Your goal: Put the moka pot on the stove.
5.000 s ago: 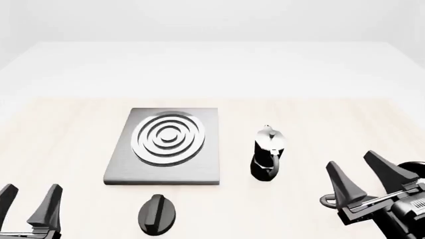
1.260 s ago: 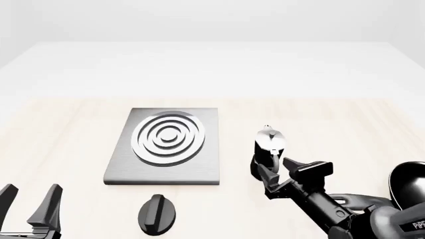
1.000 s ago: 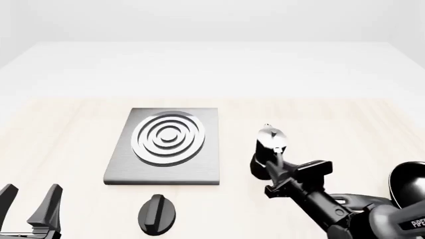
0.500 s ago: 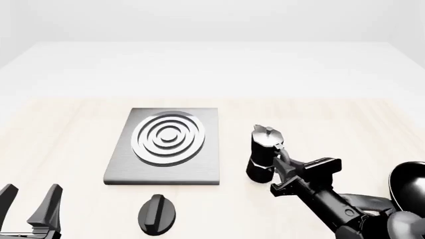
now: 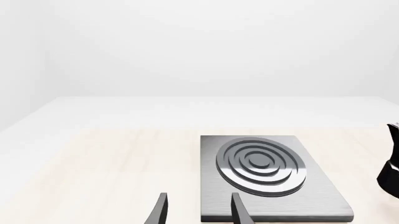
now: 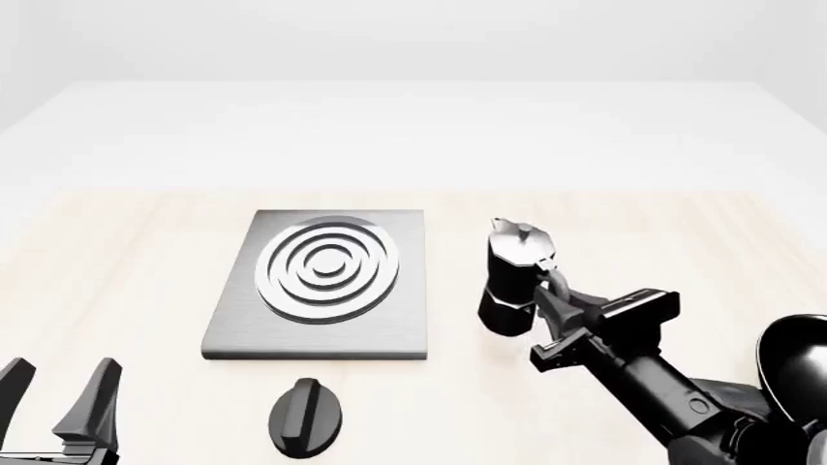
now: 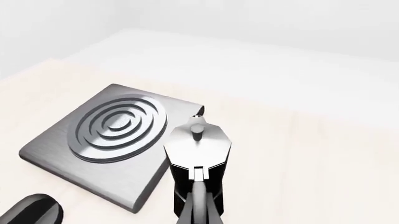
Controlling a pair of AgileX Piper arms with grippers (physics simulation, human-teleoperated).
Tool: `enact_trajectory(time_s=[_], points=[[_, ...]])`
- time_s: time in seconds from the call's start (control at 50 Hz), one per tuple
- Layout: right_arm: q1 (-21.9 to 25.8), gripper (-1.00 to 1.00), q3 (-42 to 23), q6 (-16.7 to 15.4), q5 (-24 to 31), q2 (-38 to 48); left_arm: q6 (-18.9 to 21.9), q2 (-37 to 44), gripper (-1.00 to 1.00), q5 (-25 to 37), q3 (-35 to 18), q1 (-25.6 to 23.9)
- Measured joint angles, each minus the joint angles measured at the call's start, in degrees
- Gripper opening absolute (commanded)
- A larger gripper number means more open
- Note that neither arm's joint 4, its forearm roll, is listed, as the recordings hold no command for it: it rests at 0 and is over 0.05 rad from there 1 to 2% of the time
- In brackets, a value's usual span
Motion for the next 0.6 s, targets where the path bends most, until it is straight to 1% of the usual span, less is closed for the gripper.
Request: enact_trajectory(time_s=[0.26,0.6], points=[[0.8,-1.00,-2.7,-1.2,4.2,-3.4,0.0,0.0,1.00,0.0,0.0,0.0],[2.3,-1.00,-5.8,-1.9,8.6,-5.6,0.0,0.0,1.00,0.0,0.0,0.0]])
